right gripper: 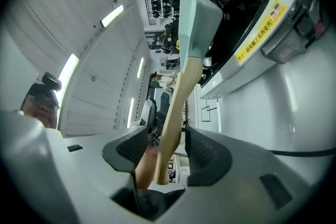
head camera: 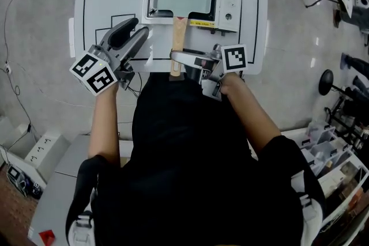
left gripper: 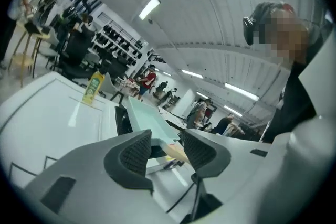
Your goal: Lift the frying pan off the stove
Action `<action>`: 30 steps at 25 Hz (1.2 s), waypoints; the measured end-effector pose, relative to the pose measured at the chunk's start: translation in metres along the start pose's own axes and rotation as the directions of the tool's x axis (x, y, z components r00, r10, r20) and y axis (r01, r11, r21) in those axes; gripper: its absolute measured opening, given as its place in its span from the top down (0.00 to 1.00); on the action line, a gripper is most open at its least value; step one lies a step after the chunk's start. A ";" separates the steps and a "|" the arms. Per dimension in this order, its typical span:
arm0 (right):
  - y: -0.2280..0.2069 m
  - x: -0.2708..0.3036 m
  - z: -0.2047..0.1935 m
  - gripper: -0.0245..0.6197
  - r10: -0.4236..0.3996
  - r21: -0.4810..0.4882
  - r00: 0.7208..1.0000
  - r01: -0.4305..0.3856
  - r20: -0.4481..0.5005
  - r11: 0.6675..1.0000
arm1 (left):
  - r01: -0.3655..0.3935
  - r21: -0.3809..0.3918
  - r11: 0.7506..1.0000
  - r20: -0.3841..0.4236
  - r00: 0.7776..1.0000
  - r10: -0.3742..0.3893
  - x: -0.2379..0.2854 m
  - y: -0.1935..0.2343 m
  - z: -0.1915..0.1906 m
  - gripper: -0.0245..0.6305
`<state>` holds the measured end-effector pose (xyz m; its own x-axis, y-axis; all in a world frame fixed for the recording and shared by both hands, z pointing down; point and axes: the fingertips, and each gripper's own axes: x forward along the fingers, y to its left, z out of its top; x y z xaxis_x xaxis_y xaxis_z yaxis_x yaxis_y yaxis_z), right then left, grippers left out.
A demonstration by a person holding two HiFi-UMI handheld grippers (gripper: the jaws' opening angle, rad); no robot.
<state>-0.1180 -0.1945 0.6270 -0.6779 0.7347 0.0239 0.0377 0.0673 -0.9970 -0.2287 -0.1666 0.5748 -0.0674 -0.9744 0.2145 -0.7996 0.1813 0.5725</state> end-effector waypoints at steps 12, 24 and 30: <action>-0.008 -0.002 0.001 0.76 -0.028 0.019 0.999 0.028 0.019 0.999 | 0.301 -0.725 0.619 0.030 0.912 -0.409 0.029 0.013 -0.046 0.64; -0.005 -0.003 0.000 0.76 -0.031 0.016 0.999 0.031 0.013 0.999 | 0.227 -0.838 0.497 -0.122 0.809 -0.576 0.078 -0.035 -0.086 0.63; -0.007 -0.006 0.000 0.75 -0.035 0.011 0.999 0.035 0.013 0.999 | 0.235 -0.862 0.448 -0.097 0.793 -0.601 0.091 -0.044 -0.089 0.64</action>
<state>-0.1144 -0.1992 0.6342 -0.6887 0.7227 0.0582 0.0055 0.0855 -0.9963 -0.1469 -0.2511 0.6395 0.4849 -0.8691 -0.0976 0.1403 -0.0329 0.9896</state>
